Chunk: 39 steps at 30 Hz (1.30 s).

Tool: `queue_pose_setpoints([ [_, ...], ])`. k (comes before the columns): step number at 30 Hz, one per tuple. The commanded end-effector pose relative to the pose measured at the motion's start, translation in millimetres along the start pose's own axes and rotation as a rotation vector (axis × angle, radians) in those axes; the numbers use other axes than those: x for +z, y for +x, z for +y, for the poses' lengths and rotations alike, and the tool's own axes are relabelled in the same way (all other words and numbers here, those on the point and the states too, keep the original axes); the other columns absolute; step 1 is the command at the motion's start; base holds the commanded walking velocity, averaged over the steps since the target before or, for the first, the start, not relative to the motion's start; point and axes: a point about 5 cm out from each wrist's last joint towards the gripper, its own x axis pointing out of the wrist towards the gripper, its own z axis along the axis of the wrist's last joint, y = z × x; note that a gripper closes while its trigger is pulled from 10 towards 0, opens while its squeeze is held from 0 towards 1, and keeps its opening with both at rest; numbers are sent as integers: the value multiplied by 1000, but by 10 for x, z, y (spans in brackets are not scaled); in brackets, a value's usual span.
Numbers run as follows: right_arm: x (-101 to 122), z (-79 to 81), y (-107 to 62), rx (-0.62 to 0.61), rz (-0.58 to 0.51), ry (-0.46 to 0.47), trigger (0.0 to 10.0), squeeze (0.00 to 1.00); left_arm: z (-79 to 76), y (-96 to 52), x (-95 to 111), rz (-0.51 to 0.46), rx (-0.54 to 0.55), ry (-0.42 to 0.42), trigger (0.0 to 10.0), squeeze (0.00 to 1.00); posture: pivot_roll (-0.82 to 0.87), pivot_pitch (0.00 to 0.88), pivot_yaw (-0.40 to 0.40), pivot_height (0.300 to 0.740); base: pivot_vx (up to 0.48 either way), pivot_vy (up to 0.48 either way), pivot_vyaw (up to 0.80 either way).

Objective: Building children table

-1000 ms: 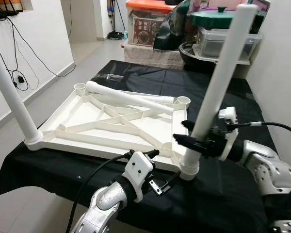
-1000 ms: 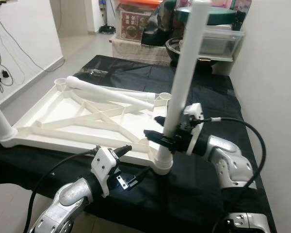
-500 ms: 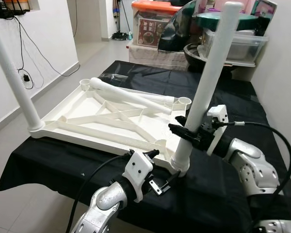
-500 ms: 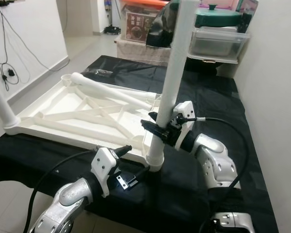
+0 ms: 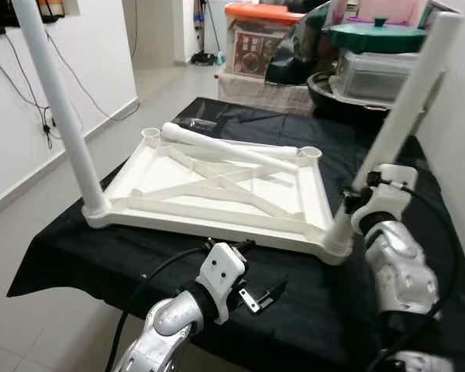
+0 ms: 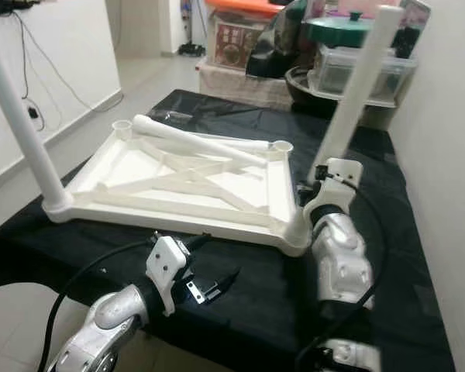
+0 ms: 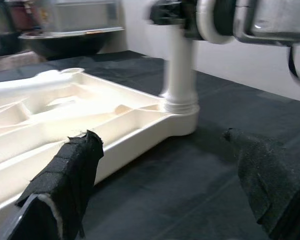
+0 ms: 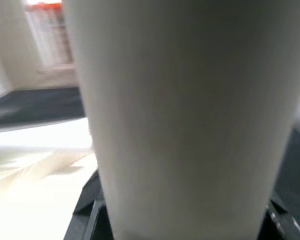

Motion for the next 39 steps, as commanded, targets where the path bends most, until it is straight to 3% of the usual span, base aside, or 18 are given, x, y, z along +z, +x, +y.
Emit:
queue_pose_setpoints([
  [1,-190,-311,-129,-314,82,24,0,0,-12,-2,-28,6,-6,2,10000,0,77,0,-64,740,0,0,0],
  [5,-206,-113,-218,-362,80,51,0,0,-12,1,-29,7,-6,3,10000,0,81,0,-69,740,0,0,0],
  [6,-201,3,-200,-293,62,75,5294,0,-11,0,-30,7,-4,3,10000,0,81,0,-69,740,0,0,0],
  [7,-201,3,-200,-293,62,75,5294,0,-11,0,-30,7,-4,3,10000,0,81,0,-69,740,0,0,0],
  [8,-190,89,-177,-228,37,87,10000,0,-8,1,-28,7,-4,3,10000,0,81,0,-68,740,0,0,0],
  [9,-190,89,-177,-228,37,87,10000,0,-8,1,-28,7,-4,3,10000,0,81,0,-68,740,0,0,0],
  [10,-168,159,-145,-130,-1,100,10000,1000,-3,3,-26,7,-3,3,10000,0,78,0,-66,740,0,0,0],
  [15,-133,212,-100,0,-59,109,10000,1000,3,6,-25,7,-3,3,10000,0,77,0,-65,740,0,0,0],
  [16,-75,201,-68,137,-102,121,10000,0,5,8,-26,8,-4,2,10000,0,75,0,-64,740,0,0,0],
  [18,-20,128,-36,413,-102,142,10000,0,4,12,-26,8,-5,2,10000,0,75,0,-64,740,0,0,0],
  [20,-9,91,-50,557,-66,157,10000,0,5,17,-25,7,-5,3,10000,0,79,0,-60,740,0,0,0],
  [23,-13,70,-71,653,-24,172,10000,0,5,20,-24,7,-5,3,10000,0,79,0,-60,740,0,0,0],
  [24,16,44,-130,818,23,192,10000,0,6,21,-23,7,-5,4,10000,0,82,0,-59,740,0,0,0],
  [25,16,44,-130,818,23,192,10000,0,6,21,-23,7,-5,4,10000,0,82,0,-59,740,0,0,0],
  [27,69,32,-237,1064,71,189,10000,0,7,22,-22,7,-6,7,10000,0,82,0,-58,740,0,0,0],
  [28,69,32,-237,1064,71,189,10000,0,7,22,-22,7,-6,7,10000,0,82,0,-58,740,0,0,0],
  [29,84,61,-282,1187,97,166,10000,0,10,22,-21,7,-6,9,10000,0,87,0,-59,740,0,0,0],
  [39,108,277,-333,1502,144,70,10000,0,15,9,-21,5,-2,13,10000,0,98,0,-62,740,0,0,0],
])
